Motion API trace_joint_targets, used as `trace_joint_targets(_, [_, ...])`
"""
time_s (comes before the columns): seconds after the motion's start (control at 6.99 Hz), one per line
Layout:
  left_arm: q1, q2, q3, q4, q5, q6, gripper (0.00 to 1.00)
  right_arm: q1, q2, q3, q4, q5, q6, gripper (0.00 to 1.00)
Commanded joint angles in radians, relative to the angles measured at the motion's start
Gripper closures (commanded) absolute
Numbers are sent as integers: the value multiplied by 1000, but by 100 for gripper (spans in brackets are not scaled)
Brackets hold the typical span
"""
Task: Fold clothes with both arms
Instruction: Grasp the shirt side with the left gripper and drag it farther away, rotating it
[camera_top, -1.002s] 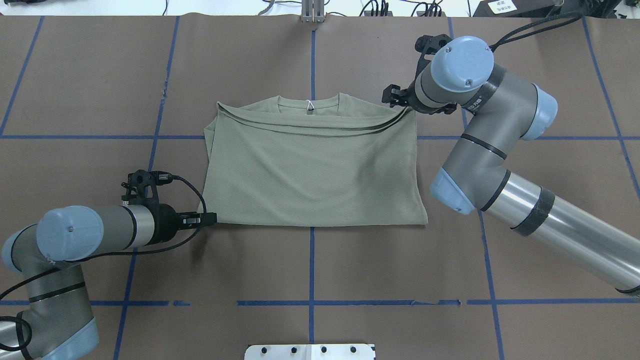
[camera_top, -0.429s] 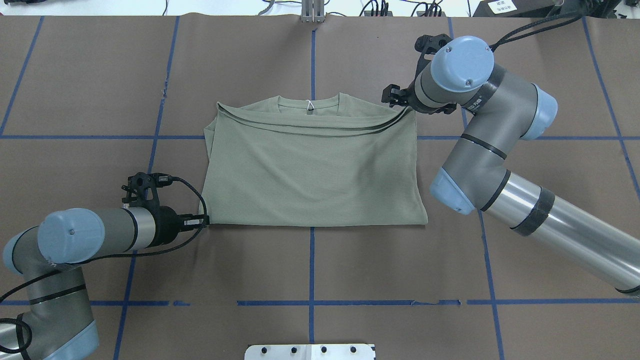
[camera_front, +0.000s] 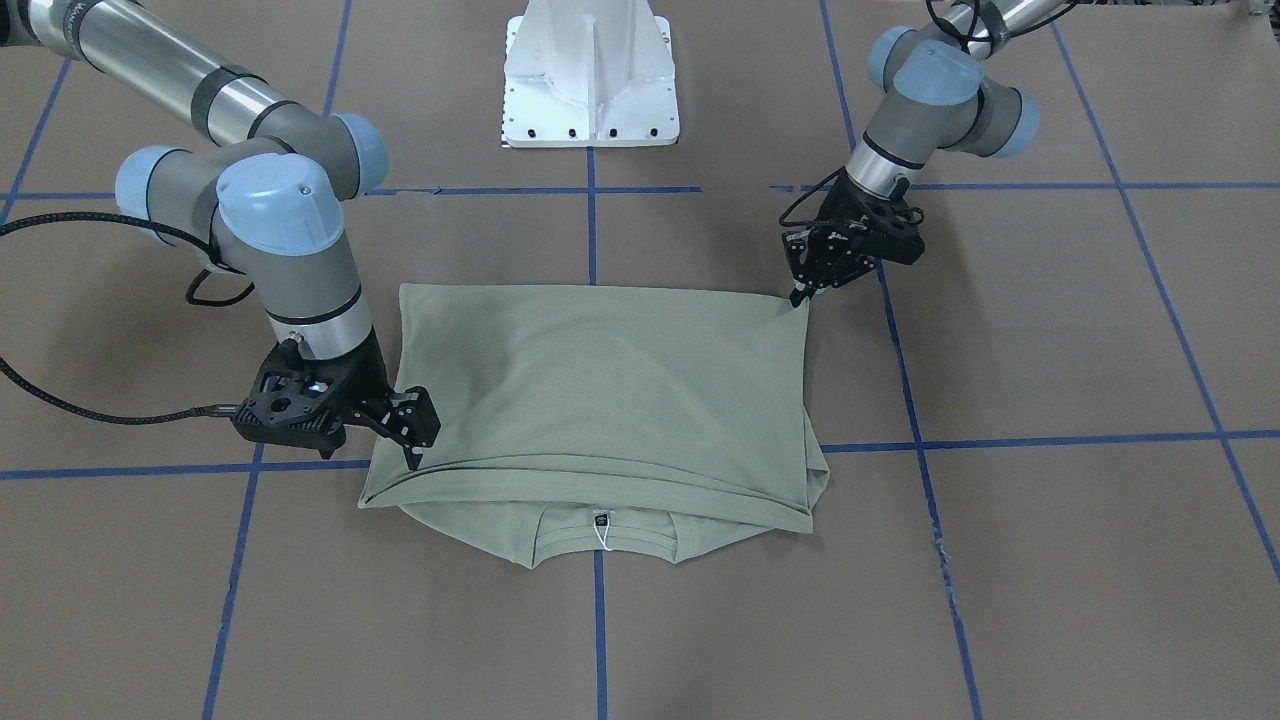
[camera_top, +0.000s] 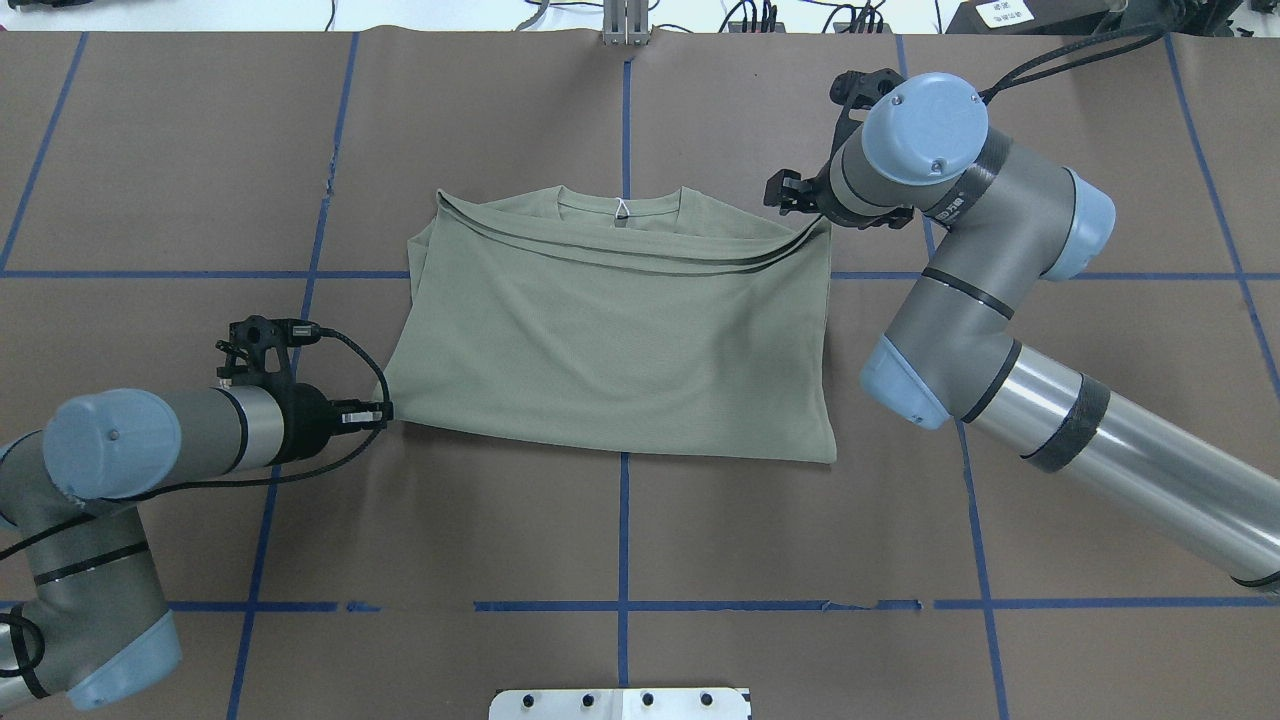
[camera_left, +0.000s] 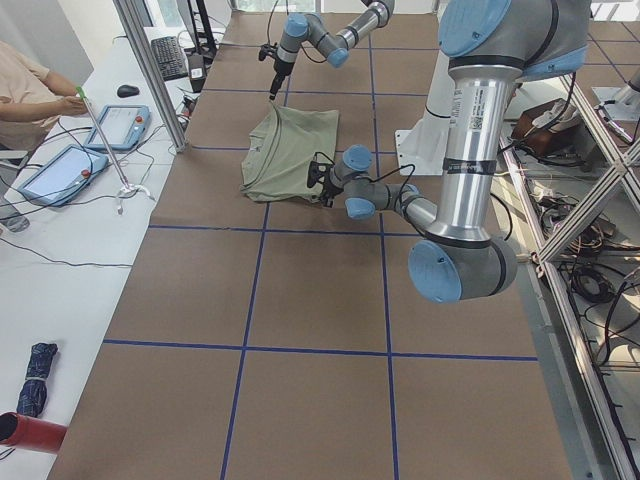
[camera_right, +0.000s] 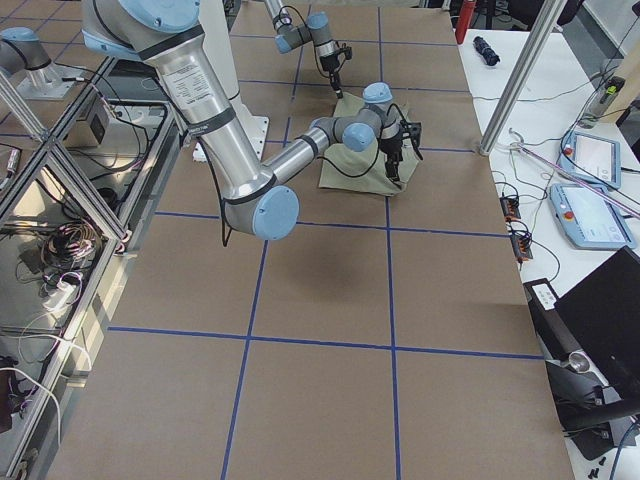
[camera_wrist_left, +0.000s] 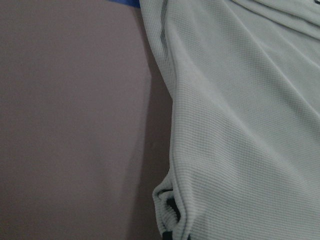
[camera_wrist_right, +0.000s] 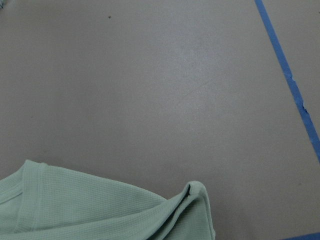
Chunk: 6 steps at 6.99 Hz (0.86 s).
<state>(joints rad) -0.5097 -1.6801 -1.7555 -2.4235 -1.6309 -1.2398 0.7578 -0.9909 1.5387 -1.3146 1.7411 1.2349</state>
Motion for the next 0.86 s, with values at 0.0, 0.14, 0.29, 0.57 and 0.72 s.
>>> trace_joint_targets(0.0, [-180,-16,107,-5,-3,222,100,0,1,0,0,0,1,0])
trace_joint_targets(0.14, [-258,-144,233,-2,-3,285,100,-1,5,1,0,0,8,0])
trace_joint_targets(0.29, [-289,-302,418,-5,0,289,100,-3,6,1,2,0,12,0])
trace_joint_targets(0.57, [-338,-520,683,-3,109,325,100,-5,9,3,0,0,18,0])
trace_joint_targets(0.72, [-378,-585,790,-5,123,391,100,-5,9,9,0,0,18,0])
